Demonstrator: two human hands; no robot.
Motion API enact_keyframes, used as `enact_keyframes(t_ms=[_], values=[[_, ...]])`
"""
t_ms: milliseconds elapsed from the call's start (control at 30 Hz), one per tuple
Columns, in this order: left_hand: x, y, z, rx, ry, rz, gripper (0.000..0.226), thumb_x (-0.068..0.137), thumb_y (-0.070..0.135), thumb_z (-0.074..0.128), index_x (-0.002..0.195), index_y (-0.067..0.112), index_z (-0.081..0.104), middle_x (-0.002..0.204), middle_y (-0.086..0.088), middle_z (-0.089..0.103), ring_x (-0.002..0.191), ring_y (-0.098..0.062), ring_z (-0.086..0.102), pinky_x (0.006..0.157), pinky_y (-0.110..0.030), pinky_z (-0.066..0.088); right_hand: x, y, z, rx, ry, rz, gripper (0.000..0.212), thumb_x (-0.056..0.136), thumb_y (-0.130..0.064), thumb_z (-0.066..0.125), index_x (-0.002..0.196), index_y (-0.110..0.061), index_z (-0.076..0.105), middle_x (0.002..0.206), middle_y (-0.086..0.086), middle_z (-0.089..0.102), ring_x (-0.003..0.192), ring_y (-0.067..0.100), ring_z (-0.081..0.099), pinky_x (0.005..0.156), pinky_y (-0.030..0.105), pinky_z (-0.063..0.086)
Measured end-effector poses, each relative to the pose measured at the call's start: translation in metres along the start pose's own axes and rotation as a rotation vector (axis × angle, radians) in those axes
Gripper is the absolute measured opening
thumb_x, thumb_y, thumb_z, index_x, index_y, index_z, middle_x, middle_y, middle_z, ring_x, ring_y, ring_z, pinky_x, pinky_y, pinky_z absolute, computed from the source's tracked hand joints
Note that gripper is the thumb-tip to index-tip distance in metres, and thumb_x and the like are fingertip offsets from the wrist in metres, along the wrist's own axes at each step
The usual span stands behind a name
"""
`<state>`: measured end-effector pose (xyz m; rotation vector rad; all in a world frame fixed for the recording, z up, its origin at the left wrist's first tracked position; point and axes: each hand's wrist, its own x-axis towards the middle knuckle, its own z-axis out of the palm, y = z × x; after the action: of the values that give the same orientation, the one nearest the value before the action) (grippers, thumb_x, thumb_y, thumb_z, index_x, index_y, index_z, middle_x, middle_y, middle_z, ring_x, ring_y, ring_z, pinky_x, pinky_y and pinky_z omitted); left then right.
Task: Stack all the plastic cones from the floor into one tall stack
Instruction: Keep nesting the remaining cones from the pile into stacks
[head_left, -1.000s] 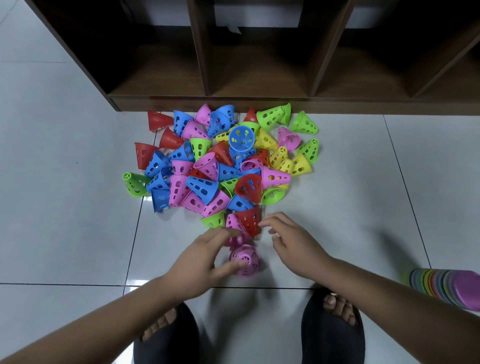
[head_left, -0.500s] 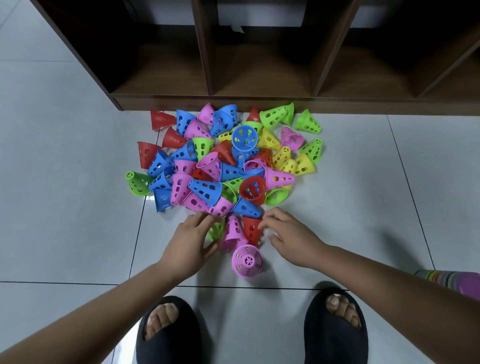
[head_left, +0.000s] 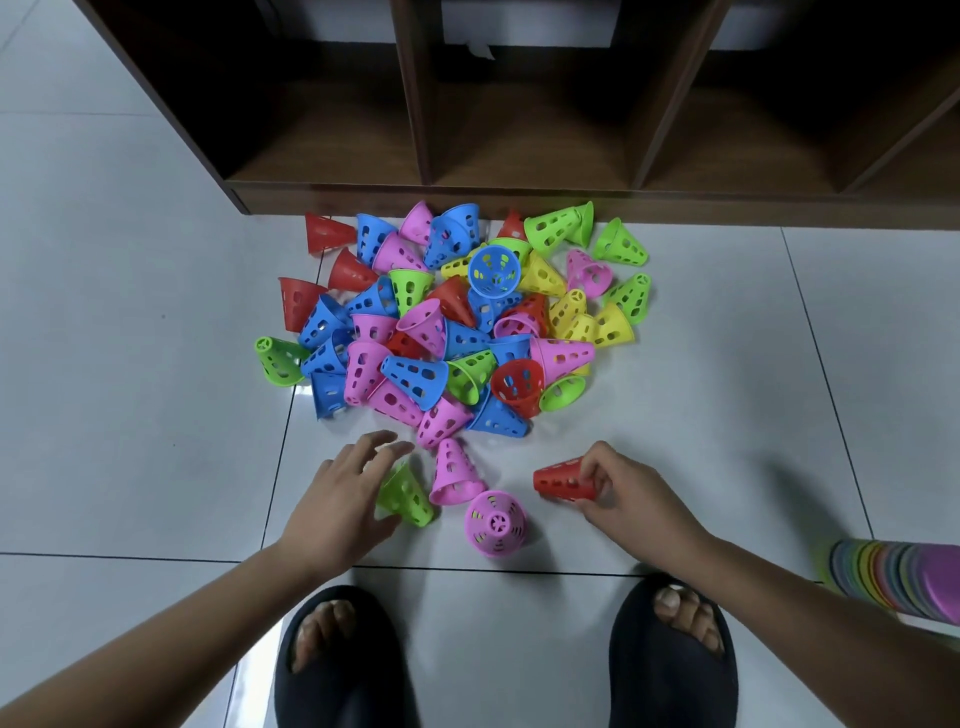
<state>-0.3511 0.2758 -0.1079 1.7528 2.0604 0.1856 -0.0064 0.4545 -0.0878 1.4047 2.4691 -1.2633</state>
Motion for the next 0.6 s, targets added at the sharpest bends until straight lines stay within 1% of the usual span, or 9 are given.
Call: enact_keyframes(t_ms=[67, 100, 167, 200, 267, 333, 433, 500, 600], values=[[-0.001, 0.004, -0.002, 0.053, -0.039, 0.072, 0.088, 0.068, 0.039, 0.087, 0.147, 0.036, 0.049, 0.16, 0.006, 0.041, 0.136, -0.022, 0.05, 0.095, -0.04, 0.051, -0.002, 0.0, 0.0, -0.095, -0.003, 0.025, 0.044, 0.084, -0.031, 0.079, 0.111, -0.036, 0.044, 0.088, -0.013, 0.059, 0.082, 0.016, 0.062, 0.074, 0.042, 0.055], [-0.001, 0.006, -0.003, 0.078, -0.059, 0.101, 0.084, 0.067, 0.038, 0.087, 0.143, 0.037, 0.051, 0.161, 0.007, 0.041, 0.138, -0.021, 0.049, 0.096, -0.039, 0.05, -0.002, 0.0, 0.001, -0.16, -0.002, 0.032, 0.053, 0.084, -0.036, 0.079, 0.123, -0.036, 0.044, 0.096, -0.015, 0.057, 0.09, 0.016, 0.062, 0.077, 0.04, 0.055], [0.0, 0.007, -0.003, 0.128, -0.087, 0.13, 0.074, 0.064, 0.034, 0.087, 0.132, 0.036, 0.057, 0.155, 0.008, 0.047, 0.136, -0.022, 0.052, 0.095, -0.038, 0.049, 0.001, 0.002, 0.002, -0.3, 0.035, 0.002, 0.07, 0.082, -0.047, 0.08, 0.139, -0.035, 0.042, 0.114, -0.01, 0.052, 0.106, 0.018, 0.057, 0.085, 0.037, 0.054], [0.001, 0.007, -0.002, 0.149, -0.096, 0.128, 0.073, 0.061, 0.032, 0.086, 0.129, 0.036, 0.059, 0.149, 0.008, 0.052, 0.132, -0.022, 0.055, 0.092, -0.037, 0.049, 0.004, 0.005, 0.004, -0.364, 0.062, -0.026, 0.073, 0.08, -0.051, 0.08, 0.141, -0.034, 0.045, 0.119, -0.006, 0.05, 0.109, 0.02, 0.055, 0.088, 0.037, 0.054], [0.003, 0.006, -0.002, 0.17, -0.097, 0.103, 0.072, 0.058, 0.028, 0.086, 0.125, 0.036, 0.062, 0.133, 0.009, 0.059, 0.122, -0.021, 0.06, 0.086, -0.035, 0.049, 0.007, 0.012, 0.006, -0.472, 0.092, -0.069, 0.07, 0.076, -0.052, 0.08, 0.138, -0.031, 0.055, 0.125, -0.002, 0.046, 0.109, 0.023, 0.053, 0.091, 0.037, 0.053], [0.004, 0.004, -0.002, 0.18, -0.08, 0.077, 0.066, 0.059, 0.032, 0.085, 0.122, 0.037, 0.064, 0.123, 0.011, 0.062, 0.114, -0.021, 0.061, 0.084, -0.034, 0.047, 0.01, 0.016, 0.006, -0.572, 0.088, -0.106, 0.063, 0.074, -0.049, 0.081, 0.131, -0.03, 0.06, 0.128, -0.002, 0.047, 0.109, 0.024, 0.054, 0.092, 0.038, 0.05], [0.003, 0.003, -0.005, 0.158, -0.006, 0.024, 0.059, 0.065, 0.044, 0.085, 0.119, 0.034, 0.064, 0.114, 0.01, 0.062, 0.105, -0.025, 0.062, 0.082, -0.037, 0.047, 0.01, 0.016, 0.005, -0.653, 0.09, -0.131, 0.057, 0.07, -0.047, 0.078, 0.122, -0.028, 0.063, 0.119, -0.004, 0.054, 0.106, 0.025, 0.056, 0.091, 0.038, 0.047], [0.004, 0.003, -0.009, 0.112, 0.057, -0.007, 0.055, 0.069, 0.05, 0.084, 0.117, 0.033, 0.062, 0.108, 0.009, 0.061, 0.097, -0.025, 0.061, 0.078, -0.038, 0.047, 0.01, 0.012, 0.004, -0.63, 0.091, -0.115, 0.053, 0.069, -0.052, 0.073, 0.115, -0.027, 0.061, 0.111, -0.005, 0.055, 0.102, 0.024, 0.056, 0.089, 0.037, 0.045], [0.006, 0.008, -0.02, 0.017, 0.138, -0.004, 0.046, 0.08, 0.054, 0.077, 0.115, 0.029, 0.06, 0.101, 0.008, 0.06, 0.087, -0.024, 0.059, 0.074, -0.038, 0.049, 0.006, -0.003, -0.001, -0.396, 0.117, -0.064, 0.051, 0.071, -0.061, 0.067, 0.108, -0.027, 0.057, 0.103, -0.008, 0.055, 0.096, 0.021, 0.056, 0.087, 0.037, 0.048]])
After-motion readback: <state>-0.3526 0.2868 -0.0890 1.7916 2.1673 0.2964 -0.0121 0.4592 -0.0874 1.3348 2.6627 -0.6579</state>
